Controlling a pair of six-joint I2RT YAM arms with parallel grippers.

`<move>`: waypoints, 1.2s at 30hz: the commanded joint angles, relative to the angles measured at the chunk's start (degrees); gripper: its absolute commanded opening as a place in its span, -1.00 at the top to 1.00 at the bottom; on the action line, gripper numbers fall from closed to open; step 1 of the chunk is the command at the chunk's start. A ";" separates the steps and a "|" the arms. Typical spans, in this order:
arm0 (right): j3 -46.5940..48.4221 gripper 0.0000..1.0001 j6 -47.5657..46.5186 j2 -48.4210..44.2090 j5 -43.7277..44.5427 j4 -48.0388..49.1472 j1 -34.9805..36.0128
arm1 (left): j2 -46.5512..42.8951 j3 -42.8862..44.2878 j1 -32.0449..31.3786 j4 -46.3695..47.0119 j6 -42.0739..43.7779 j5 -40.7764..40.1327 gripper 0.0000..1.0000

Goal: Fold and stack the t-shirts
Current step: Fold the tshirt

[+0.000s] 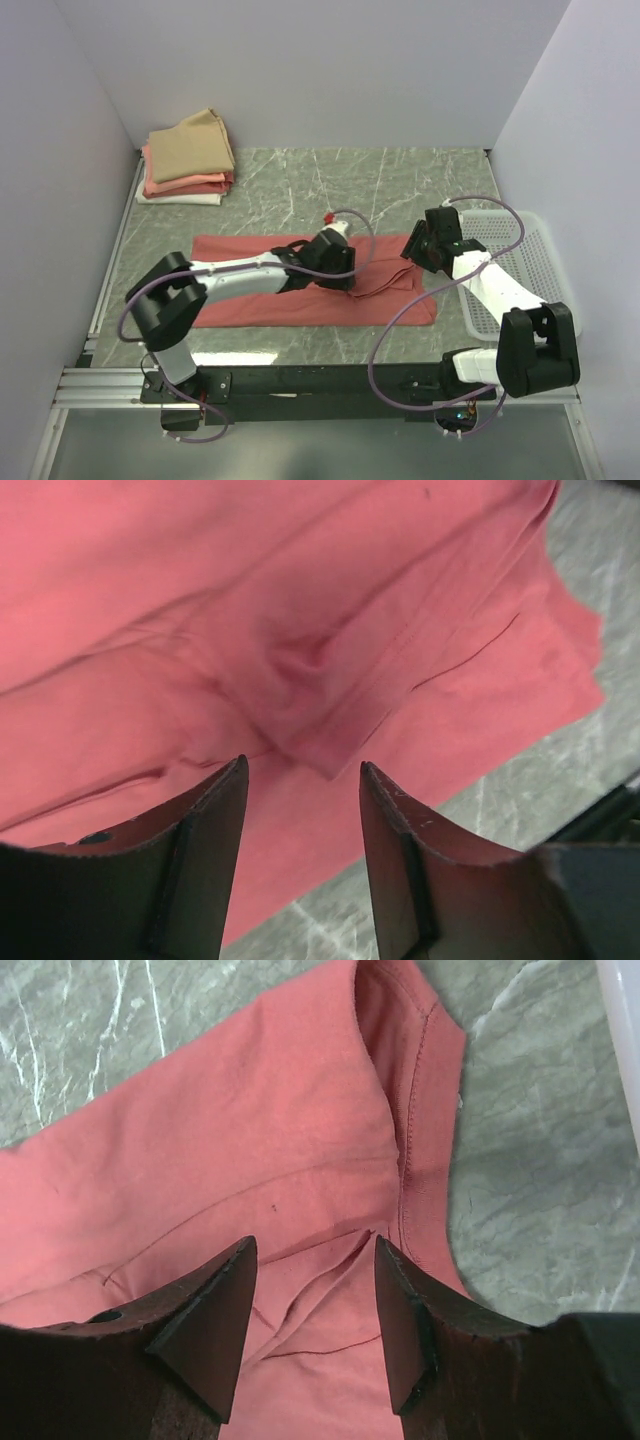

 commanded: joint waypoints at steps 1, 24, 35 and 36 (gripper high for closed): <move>-0.20 -0.15 -1.35 1.14 -3.63 2.28 -1.86 | 4.04 6.12 -2.77 -3.56 1.16 -5.31 -0.07; -1.43 -0.06 -1.26 2.73 -4.61 4.03 -3.54 | 11.45 11.94 -7.09 -7.09 -1.21 -7.17 0.24; -3.36 0.14 -0.91 1.50 -4.70 3.86 -3.54 | 9.25 11.41 -7.09 -8.85 -2.44 -10.60 0.99; -3.63 0.14 -0.73 1.24 -4.79 3.86 -3.54 | 8.81 11.15 -7.17 -8.85 -2.53 -10.86 0.99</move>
